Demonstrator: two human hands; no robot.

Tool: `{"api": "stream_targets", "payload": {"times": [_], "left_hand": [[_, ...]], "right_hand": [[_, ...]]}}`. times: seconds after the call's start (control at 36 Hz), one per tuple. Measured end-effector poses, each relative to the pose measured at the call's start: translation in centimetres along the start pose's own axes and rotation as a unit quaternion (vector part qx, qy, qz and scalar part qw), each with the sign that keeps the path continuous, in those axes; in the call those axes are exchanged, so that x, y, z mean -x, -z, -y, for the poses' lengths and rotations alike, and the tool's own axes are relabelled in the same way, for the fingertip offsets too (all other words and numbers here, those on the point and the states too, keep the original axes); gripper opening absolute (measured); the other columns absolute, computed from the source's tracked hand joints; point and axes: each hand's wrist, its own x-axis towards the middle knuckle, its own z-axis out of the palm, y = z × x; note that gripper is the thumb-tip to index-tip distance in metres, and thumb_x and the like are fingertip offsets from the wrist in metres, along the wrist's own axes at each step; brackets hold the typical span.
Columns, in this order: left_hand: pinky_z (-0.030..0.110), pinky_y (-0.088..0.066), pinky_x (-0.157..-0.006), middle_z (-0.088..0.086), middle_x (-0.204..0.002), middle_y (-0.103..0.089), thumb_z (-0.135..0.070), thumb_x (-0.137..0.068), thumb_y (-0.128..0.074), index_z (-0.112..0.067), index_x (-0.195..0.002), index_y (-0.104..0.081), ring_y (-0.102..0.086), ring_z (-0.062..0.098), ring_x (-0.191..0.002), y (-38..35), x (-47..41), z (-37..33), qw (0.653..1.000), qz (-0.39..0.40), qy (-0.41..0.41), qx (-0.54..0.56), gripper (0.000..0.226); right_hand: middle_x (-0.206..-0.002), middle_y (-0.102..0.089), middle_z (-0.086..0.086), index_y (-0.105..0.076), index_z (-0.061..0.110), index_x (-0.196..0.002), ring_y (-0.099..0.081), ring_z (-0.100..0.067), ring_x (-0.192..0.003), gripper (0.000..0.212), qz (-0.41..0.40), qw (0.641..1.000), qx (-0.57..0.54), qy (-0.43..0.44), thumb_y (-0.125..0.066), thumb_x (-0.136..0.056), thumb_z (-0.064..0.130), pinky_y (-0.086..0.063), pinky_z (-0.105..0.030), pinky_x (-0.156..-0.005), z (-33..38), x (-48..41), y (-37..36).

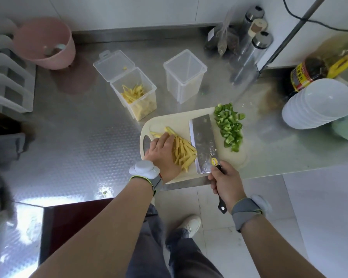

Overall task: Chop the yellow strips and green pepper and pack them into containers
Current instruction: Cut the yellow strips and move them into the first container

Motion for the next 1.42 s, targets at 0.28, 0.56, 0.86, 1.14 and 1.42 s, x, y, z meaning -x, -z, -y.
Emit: {"api": "stream_targets", "payload": {"times": [0.28, 0.56, 0.86, 1.14, 1.42], "left_hand": [[0.033, -0.027, -0.108, 0.000, -0.152, -0.032, -0.007, -0.076, -0.061, -0.020, -0.144, -0.036, -0.031, 0.031, -0.131, 0.0, -0.2, -0.5, 0.999, -0.041, -0.021, 0.016, 0.074], [0.018, -0.027, -0.103, 0.004, -0.148, -0.037, 0.004, -0.077, -0.053, -0.012, -0.141, -0.043, -0.035, 0.021, -0.135, 0.7, -0.8, -1.5, 0.993, -0.049, 0.001, 0.110, 0.066], [0.028, -0.038, -0.102, 0.004, -0.139, -0.047, 0.004, -0.077, -0.055, -0.013, -0.134, -0.052, -0.051, 0.022, -0.120, 3.6, -0.6, -5.6, 0.987, -0.031, -0.042, 0.154, 0.059], [0.028, -0.047, -0.090, 0.001, -0.137, -0.049, -0.002, -0.077, -0.061, -0.019, -0.131, -0.055, -0.056, 0.022, -0.111, 8.2, -1.3, -7.9, 0.977, -0.083, -0.070, 0.182, 0.058], [0.030, -0.047, -0.094, 0.003, -0.132, -0.054, 0.004, -0.070, -0.057, -0.017, -0.130, -0.056, -0.057, 0.021, -0.111, 16.3, -3.8, -3.4, 0.962, -0.203, -0.042, 0.180, 0.064]], "right_hand": [[-0.069, -0.052, -0.006, -0.055, 0.020, -0.077, -0.044, -0.020, -0.044, 0.020, 0.026, 1.000, 0.004, 0.012, -0.048, -0.095, 0.013, -0.034, -0.018, -0.034, 1.1, 0.1, -3.8], [-0.066, -0.047, -0.006, -0.052, 0.016, -0.076, -0.038, -0.013, -0.037, 0.022, 0.037, 0.998, -0.048, 0.007, -0.044, -0.096, 0.010, -0.035, -0.021, -0.038, 1.6, 0.4, -5.9], [-0.064, -0.052, -0.003, -0.054, 0.016, -0.079, -0.041, -0.012, -0.037, 0.018, -0.005, 0.995, -0.102, 0.001, -0.046, -0.095, 0.013, -0.034, -0.021, -0.040, 4.3, 2.0, -3.5], [-0.065, -0.052, -0.003, -0.057, 0.016, -0.084, -0.042, -0.011, -0.037, 0.014, -0.019, 0.990, -0.129, 0.054, -0.048, -0.095, 0.014, -0.034, -0.023, -0.039, 9.6, 2.8, -2.9], [-0.066, -0.054, -0.003, -0.056, 0.019, -0.078, -0.042, -0.013, -0.037, 0.019, 0.041, 0.985, -0.108, 0.126, -0.048, -0.095, 0.014, -0.035, -0.020, -0.037, 16.9, 1.2, -9.4]]}}
